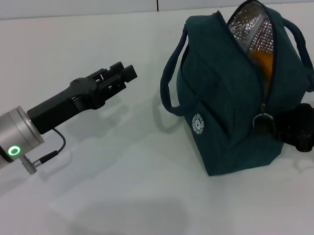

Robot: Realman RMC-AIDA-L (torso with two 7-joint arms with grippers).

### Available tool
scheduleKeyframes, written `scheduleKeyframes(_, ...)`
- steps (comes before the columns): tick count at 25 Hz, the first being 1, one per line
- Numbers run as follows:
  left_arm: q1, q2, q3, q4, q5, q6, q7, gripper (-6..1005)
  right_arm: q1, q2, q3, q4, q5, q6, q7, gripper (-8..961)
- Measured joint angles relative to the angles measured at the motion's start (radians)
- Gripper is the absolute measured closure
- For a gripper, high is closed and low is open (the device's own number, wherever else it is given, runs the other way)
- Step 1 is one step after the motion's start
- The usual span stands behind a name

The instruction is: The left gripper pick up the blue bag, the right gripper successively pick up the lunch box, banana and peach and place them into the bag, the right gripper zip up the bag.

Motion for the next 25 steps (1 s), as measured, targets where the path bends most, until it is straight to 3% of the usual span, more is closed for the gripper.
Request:
scheduleKeyframes(8,0.000,0.000,0.000,0.000,-0.001,0.000,0.000,487,-0.003,-0.005,0.000,0.000,0.002,-0.002,0.003,946)
scheduleKeyframes(15,0.002,0.001,0.000,0.000,-0.002,0.000,0.000,487,-0.031,-0.013,0.000,-0.017,0.011,-0.015,0.007,946)
scheduleKeyframes(20,0.002,0.001,0.000,0.000,-0.002,0.000,0.000,486,-0.060,-0.013,0.001,-0.048,0.056,-0.041,0.007,946)
scheduleKeyframes(25,0.002,0.002,0.000,0.000,-0.002,-0.001,0.000,486,-0.108,-0.008,0.001,-0.097,0.198,-0.090,-0.035,946)
